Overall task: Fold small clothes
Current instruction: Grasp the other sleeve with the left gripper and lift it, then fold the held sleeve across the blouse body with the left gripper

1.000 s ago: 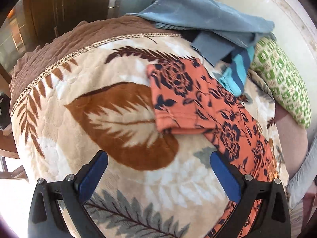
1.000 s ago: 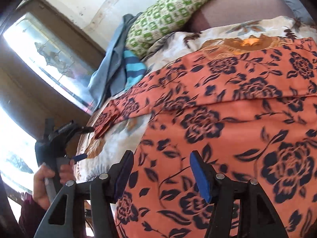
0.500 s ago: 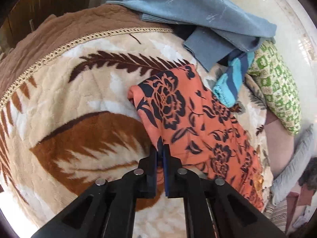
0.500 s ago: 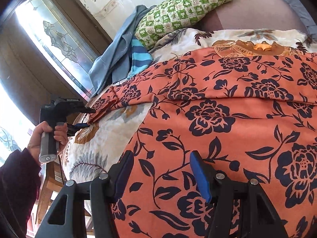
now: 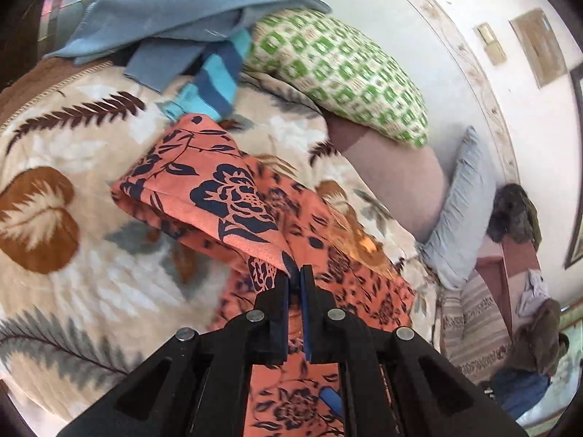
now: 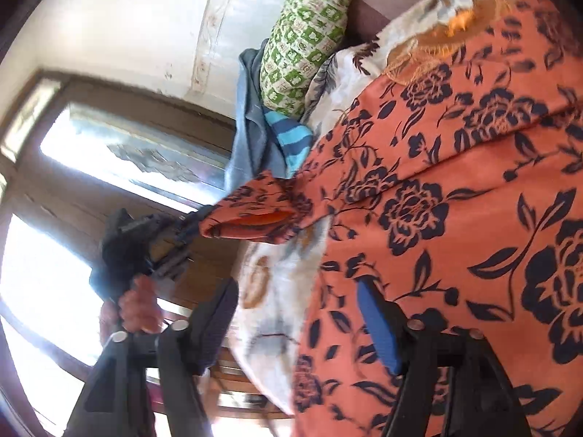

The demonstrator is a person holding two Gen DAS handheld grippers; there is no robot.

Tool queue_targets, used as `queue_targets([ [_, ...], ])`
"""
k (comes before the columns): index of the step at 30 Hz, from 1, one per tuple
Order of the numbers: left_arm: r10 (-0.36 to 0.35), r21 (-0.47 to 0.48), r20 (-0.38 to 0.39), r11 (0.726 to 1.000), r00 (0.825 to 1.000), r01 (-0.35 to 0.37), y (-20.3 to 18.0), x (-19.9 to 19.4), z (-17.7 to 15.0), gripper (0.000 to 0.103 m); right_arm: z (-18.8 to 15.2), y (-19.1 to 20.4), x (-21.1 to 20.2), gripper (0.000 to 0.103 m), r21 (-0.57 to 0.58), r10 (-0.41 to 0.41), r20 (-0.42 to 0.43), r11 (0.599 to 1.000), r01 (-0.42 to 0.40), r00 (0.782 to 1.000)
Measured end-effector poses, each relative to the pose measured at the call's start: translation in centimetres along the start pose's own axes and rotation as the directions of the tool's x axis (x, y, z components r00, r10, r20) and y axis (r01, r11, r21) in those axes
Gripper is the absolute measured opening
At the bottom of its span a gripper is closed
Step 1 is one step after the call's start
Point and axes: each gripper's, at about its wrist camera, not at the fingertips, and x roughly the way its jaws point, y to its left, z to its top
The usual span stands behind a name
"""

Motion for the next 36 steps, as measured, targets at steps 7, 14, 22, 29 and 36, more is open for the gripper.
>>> queue_targets([
  [7, -0.107, 0.006, -0.144, 0.994, 0.984, 0.109, -6.5, 6.8, -6.5, 0.005, 2.8, -4.9, -2.5, 0.091, 0.402, 0.201, 0.064, 0.891, -0.21, 0.977],
  [14, -0.093, 0.072, -0.202, 0.991, 0.975, 0.11, -9.0, 8.9, -11.2, 0.005, 3.4, -9.9, -5.1, 0.088, 0.599, 0.177, 0.199, 0.756, -0.263, 0.964],
  [22, -0.038, 0.18, -0.284, 0.979, 0.958, 0.092, -9.6, 10.4, -12.8, 0.005, 9.0, -7.1, -9.9, 0.007, 0.346, -0.164, 0.17, 0.933, 0.097, 0.972],
  [29, 0.238, 0.371, -0.229, 0.918, 0.944, -0.141, -7.8, 9.4, -13.2, 0.043, 11.2, -4.5, -12.7, 0.006, 0.13, -0.368, 0.238, 0.929, 0.346, 0.899],
  [36, 0.372, 0.361, -0.068, 0.874, 0.926, -0.325, -5.2, 7.7, -7.4, 0.043, 17.0, -1.8, -18.2, 0.006, 0.064, -0.468, 0.423, 0.869, 0.49, 0.776],
])
